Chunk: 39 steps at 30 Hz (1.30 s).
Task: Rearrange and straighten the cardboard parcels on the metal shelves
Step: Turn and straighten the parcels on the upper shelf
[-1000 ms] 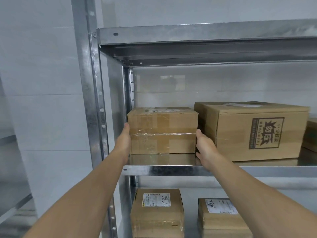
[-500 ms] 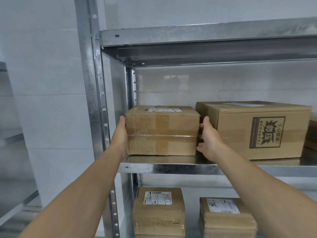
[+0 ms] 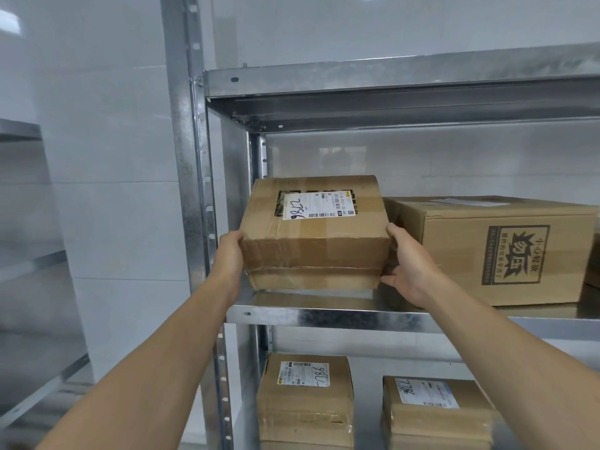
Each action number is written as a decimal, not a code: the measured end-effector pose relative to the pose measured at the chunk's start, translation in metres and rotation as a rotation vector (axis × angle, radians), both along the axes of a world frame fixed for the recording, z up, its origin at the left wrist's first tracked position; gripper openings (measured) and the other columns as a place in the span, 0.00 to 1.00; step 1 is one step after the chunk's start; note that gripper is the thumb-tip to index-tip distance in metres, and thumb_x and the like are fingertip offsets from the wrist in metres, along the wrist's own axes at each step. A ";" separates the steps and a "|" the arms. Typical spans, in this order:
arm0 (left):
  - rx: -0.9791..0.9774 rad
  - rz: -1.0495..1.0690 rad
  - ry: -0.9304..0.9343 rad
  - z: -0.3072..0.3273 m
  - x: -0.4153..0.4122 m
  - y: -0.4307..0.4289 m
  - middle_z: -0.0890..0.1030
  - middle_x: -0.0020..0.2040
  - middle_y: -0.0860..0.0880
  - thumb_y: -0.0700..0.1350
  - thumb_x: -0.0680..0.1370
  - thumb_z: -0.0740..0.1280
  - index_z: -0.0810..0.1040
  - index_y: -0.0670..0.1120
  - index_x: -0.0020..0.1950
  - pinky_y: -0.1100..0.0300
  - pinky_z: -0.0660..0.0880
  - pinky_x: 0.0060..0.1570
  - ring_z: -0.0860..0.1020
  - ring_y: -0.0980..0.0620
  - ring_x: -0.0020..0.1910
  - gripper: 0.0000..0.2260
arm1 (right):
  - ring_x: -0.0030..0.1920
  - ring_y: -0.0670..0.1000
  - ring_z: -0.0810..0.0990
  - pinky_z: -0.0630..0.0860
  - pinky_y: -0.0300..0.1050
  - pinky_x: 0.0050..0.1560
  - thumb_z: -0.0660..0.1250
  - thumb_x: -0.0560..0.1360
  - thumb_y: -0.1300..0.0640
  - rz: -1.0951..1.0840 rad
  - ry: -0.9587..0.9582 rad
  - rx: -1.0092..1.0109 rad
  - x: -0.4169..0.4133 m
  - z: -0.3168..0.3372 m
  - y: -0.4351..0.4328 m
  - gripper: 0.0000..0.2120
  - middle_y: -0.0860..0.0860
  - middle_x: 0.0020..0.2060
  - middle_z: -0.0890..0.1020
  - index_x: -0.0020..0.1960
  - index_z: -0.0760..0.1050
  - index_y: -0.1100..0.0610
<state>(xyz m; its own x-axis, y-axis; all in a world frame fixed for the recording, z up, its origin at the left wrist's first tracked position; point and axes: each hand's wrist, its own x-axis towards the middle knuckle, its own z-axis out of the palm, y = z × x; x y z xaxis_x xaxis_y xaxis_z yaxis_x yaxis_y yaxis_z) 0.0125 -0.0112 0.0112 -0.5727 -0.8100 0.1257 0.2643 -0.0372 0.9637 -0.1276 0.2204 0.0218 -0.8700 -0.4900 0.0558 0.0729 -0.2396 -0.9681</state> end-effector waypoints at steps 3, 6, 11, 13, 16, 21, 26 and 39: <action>-0.054 0.001 -0.014 0.001 0.001 0.005 0.80 0.53 0.48 0.44 0.82 0.53 0.75 0.52 0.58 0.54 0.75 0.55 0.77 0.50 0.51 0.12 | 0.55 0.51 0.78 0.74 0.51 0.57 0.60 0.85 0.50 0.005 0.008 -0.060 -0.002 -0.001 0.006 0.07 0.50 0.53 0.81 0.56 0.77 0.46; -0.107 -0.011 -0.024 0.004 0.002 0.011 0.80 0.52 0.50 0.38 0.81 0.51 0.73 0.55 0.64 0.57 0.76 0.50 0.77 0.51 0.50 0.19 | 0.57 0.52 0.78 0.76 0.50 0.58 0.58 0.85 0.53 -0.011 0.012 -0.123 -0.004 -0.002 0.012 0.11 0.50 0.53 0.82 0.63 0.75 0.46; -0.112 -0.044 -0.038 0.008 0.004 0.024 0.82 0.54 0.44 0.36 0.79 0.53 0.75 0.47 0.68 0.44 0.77 0.63 0.80 0.47 0.52 0.20 | 0.54 0.53 0.79 0.74 0.55 0.68 0.58 0.85 0.57 -0.049 0.011 -0.131 -0.015 -0.003 0.024 0.12 0.52 0.51 0.82 0.61 0.77 0.46; -0.091 -0.051 -0.037 0.008 0.004 0.031 0.82 0.57 0.42 0.38 0.80 0.53 0.75 0.47 0.65 0.43 0.76 0.65 0.79 0.45 0.55 0.18 | 0.55 0.53 0.79 0.75 0.55 0.67 0.58 0.85 0.57 -0.043 0.019 -0.124 -0.020 -0.005 0.027 0.13 0.53 0.53 0.82 0.65 0.76 0.48; -0.054 -0.070 -0.036 0.005 0.003 0.033 0.81 0.56 0.43 0.42 0.82 0.52 0.75 0.47 0.57 0.45 0.76 0.62 0.78 0.46 0.53 0.13 | 0.56 0.54 0.79 0.76 0.51 0.63 0.58 0.84 0.59 -0.035 0.053 -0.092 -0.024 -0.011 0.031 0.15 0.54 0.55 0.82 0.66 0.76 0.48; -0.062 -0.086 -0.008 0.003 0.006 0.027 0.83 0.52 0.47 0.52 0.84 0.54 0.76 0.47 0.61 0.51 0.79 0.50 0.81 0.48 0.52 0.14 | 0.58 0.55 0.80 0.73 0.48 0.56 0.57 0.85 0.55 -0.035 0.136 -0.031 -0.024 -0.014 0.027 0.12 0.54 0.53 0.84 0.60 0.77 0.52; -0.091 -0.107 0.052 0.010 0.010 0.023 0.82 0.58 0.54 0.61 0.85 0.53 0.73 0.56 0.70 0.42 0.78 0.61 0.81 0.51 0.58 0.19 | 0.57 0.58 0.80 0.74 0.56 0.65 0.56 0.85 0.41 -0.013 0.095 -0.051 -0.020 -0.001 0.022 0.19 0.58 0.52 0.85 0.44 0.74 0.52; -0.154 -0.131 0.079 0.022 0.018 0.020 0.75 0.73 0.47 0.63 0.85 0.48 0.70 0.54 0.75 0.43 0.63 0.75 0.72 0.46 0.72 0.25 | 0.48 0.53 0.84 0.75 0.52 0.63 0.53 0.82 0.33 -0.098 0.104 -0.013 -0.023 0.013 0.019 0.27 0.54 0.44 0.87 0.47 0.77 0.55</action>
